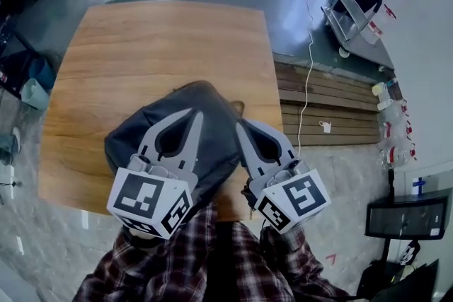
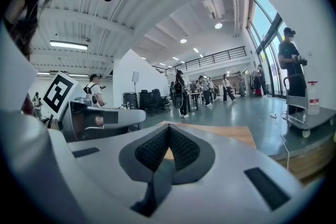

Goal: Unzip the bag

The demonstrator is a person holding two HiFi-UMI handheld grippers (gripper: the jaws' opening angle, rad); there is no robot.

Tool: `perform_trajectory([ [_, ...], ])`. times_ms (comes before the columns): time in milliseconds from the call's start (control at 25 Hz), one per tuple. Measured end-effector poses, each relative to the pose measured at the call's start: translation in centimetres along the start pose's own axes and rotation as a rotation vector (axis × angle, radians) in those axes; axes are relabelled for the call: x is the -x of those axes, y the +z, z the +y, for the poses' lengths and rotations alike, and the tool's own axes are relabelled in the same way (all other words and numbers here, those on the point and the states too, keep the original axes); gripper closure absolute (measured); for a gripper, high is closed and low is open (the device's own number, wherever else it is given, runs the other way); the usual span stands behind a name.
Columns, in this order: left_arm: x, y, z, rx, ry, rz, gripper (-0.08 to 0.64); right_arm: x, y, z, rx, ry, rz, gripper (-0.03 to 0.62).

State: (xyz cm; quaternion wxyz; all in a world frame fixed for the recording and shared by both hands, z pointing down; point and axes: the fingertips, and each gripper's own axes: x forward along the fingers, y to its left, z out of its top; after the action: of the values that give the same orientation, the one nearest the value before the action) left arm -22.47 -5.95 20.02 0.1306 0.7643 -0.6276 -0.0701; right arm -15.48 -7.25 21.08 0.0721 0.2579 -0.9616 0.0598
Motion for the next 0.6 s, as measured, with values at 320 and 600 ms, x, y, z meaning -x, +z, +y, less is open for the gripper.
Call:
perform_trajectory([
  [320, -0.2, 0.0, -1.2, -0.025, -0.016, 0.012, 0.551, 0.1, 0.2, 0.2, -0.012, 0.008, -0.008, 0.583],
  [600, -0.6, -0.2, -1.3, -0.037, -0.005, 0.013, 0.551, -0.3, 0.0, 0.2, -0.011, 0.026, 0.000, 0.583],
])
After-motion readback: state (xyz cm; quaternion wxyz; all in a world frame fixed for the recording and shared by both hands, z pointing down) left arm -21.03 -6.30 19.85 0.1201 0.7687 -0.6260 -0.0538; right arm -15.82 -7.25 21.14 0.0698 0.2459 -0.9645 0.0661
